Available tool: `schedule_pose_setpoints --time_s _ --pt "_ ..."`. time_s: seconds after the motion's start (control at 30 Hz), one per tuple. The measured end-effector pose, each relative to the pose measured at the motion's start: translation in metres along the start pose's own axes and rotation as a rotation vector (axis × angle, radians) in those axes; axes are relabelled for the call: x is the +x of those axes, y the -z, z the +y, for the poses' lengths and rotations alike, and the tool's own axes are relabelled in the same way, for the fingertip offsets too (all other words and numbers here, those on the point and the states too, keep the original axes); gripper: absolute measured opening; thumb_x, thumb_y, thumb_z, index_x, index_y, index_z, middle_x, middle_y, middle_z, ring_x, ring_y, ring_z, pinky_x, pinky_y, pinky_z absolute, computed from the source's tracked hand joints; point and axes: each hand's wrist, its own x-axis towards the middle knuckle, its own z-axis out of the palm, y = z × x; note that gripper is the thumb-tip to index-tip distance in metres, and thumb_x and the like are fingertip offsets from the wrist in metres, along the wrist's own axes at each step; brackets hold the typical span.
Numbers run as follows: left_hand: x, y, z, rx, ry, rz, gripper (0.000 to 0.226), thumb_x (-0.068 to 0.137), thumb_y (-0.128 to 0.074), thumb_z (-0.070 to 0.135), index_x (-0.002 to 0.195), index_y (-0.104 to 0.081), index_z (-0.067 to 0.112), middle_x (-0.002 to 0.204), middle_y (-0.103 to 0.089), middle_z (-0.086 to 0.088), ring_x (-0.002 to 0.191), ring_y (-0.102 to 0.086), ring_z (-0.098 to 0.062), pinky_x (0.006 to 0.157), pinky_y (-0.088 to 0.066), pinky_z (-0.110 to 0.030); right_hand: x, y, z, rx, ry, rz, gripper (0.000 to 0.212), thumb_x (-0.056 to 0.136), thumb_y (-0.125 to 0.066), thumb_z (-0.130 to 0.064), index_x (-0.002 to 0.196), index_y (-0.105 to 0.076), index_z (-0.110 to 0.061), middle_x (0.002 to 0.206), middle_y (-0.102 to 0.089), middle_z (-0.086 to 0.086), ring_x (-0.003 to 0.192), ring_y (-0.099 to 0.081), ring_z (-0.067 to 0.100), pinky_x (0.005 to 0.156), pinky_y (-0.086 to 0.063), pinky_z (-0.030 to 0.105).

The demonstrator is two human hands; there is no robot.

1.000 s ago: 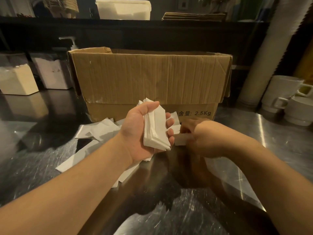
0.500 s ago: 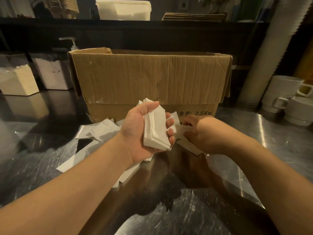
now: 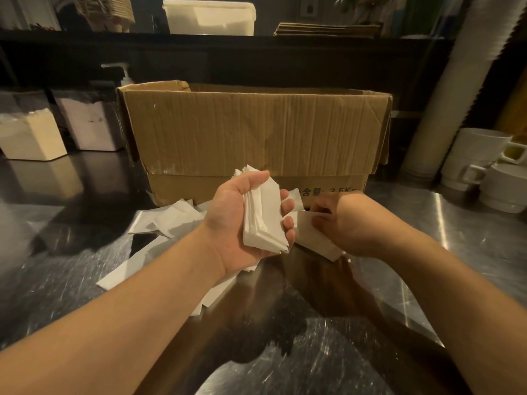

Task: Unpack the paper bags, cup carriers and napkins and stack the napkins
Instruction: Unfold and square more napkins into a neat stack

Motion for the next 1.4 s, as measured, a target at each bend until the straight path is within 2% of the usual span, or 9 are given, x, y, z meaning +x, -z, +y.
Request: schedule_pose_setpoints --time_s 0.33,0.5,0.63,0.77,0.87,0.97,1.13,1.27,1.4 --pt "0.001 0.001 -0.001 0.009 -0.013 0.012 0.051 0.082 -0.065 0.040 0.122 -0.066 0.010 0.099 -0.069 -0.013 0.076 -0.062 -0.024 0.076 -0.052 -0.040 -0.003 0.001 -0.003 0.040 -0.025 0.090 0.025 0.106 -0.050 -0.029 0.128 -0.061 -0.025 0.109 -0.065 0.002 0.095 -0.062 0.020 0.076 -0.054 0.030" --pt "0.000 0.000 0.001 -0.011 -0.020 0.002 0.050 0.082 -0.065 0.039 0.121 -0.066 0.008 0.102 -0.065 -0.012 0.076 -0.058 -0.024 0.075 -0.049 -0.039 -0.008 0.009 -0.003 0.386 0.022 0.336 0.009 0.100 -0.059 -0.024 0.092 -0.060 -0.020 0.087 -0.062 -0.005 0.077 -0.058 0.011 0.062 -0.047 0.022" --pt "0.002 0.001 0.002 0.001 -0.023 0.010 0.050 0.077 -0.066 0.039 0.117 -0.065 0.009 0.098 -0.065 -0.011 0.077 -0.058 -0.024 0.078 -0.048 -0.038 -0.017 0.024 -0.006 0.853 0.163 0.126 0.031 0.084 -0.062 -0.029 0.054 -0.061 -0.026 0.066 -0.057 -0.005 0.068 -0.056 0.009 0.067 -0.049 0.026" --pt "0.002 0.000 0.002 0.091 -0.027 -0.015 0.048 0.084 -0.062 0.043 0.121 -0.067 0.012 0.108 -0.067 -0.013 0.096 -0.063 -0.028 0.101 -0.050 -0.046 -0.021 0.023 -0.004 1.030 0.344 -0.143 0.016 0.080 -0.067 -0.033 0.076 -0.070 -0.019 0.090 -0.071 0.004 0.085 -0.069 0.017 0.077 -0.057 0.027" --pt "-0.002 -0.003 0.001 0.198 -0.043 -0.063 0.045 0.089 -0.056 0.046 0.113 -0.072 0.012 0.094 -0.073 -0.013 0.080 -0.070 -0.030 0.081 -0.056 -0.044 -0.021 0.016 -0.011 0.971 0.333 -0.012 0.023 0.086 -0.072 -0.043 0.087 -0.074 -0.020 0.094 -0.074 -0.003 0.082 -0.068 0.014 0.076 -0.056 0.027" --pt "-0.003 -0.004 -0.002 0.269 -0.068 -0.077 0.044 0.094 -0.052 0.052 0.121 -0.069 0.022 0.092 -0.078 -0.011 0.082 -0.077 -0.032 0.085 -0.060 -0.051 -0.019 0.011 -0.017 0.942 0.282 0.072 0.025 0.078 -0.065 -0.038 0.094 -0.073 -0.020 0.092 -0.075 -0.007 0.081 -0.071 0.009 0.067 -0.054 0.017" --pt "-0.007 -0.007 -0.003 0.255 -0.007 -0.154 0.058 0.085 -0.057 0.067 0.121 -0.068 0.023 0.098 -0.075 -0.014 0.089 -0.075 -0.033 0.084 -0.060 -0.049 -0.017 0.004 -0.020 0.882 0.238 0.206 0.014 0.090 -0.069 -0.019 0.103 -0.070 -0.023 0.101 -0.072 -0.006 0.092 -0.073 0.013 0.066 -0.062 0.027" --pt "-0.006 -0.003 -0.004 0.290 -0.004 -0.168 0.066 0.074 -0.075 0.053 0.131 -0.060 0.023 0.100 -0.074 -0.014 0.093 -0.073 -0.033 0.088 -0.057 -0.049 -0.017 0.000 -0.022 0.795 0.254 0.314 0.019 0.093 -0.067 -0.024 0.110 -0.064 -0.031 0.112 -0.061 -0.010 0.100 -0.065 0.013 0.064 -0.063 0.027" --pt "-0.010 -0.009 -0.003 0.260 0.019 -0.117 0.046 0.074 -0.068 0.045 0.113 -0.066 0.019 0.084 -0.072 -0.012 0.074 -0.071 -0.027 0.074 -0.060 -0.040 -0.014 -0.002 -0.021 0.624 0.265 0.375 0.014 0.097 -0.062 -0.032 0.110 -0.061 -0.036 0.108 -0.058 -0.020 0.098 -0.061 0.006 0.073 -0.057 0.018"
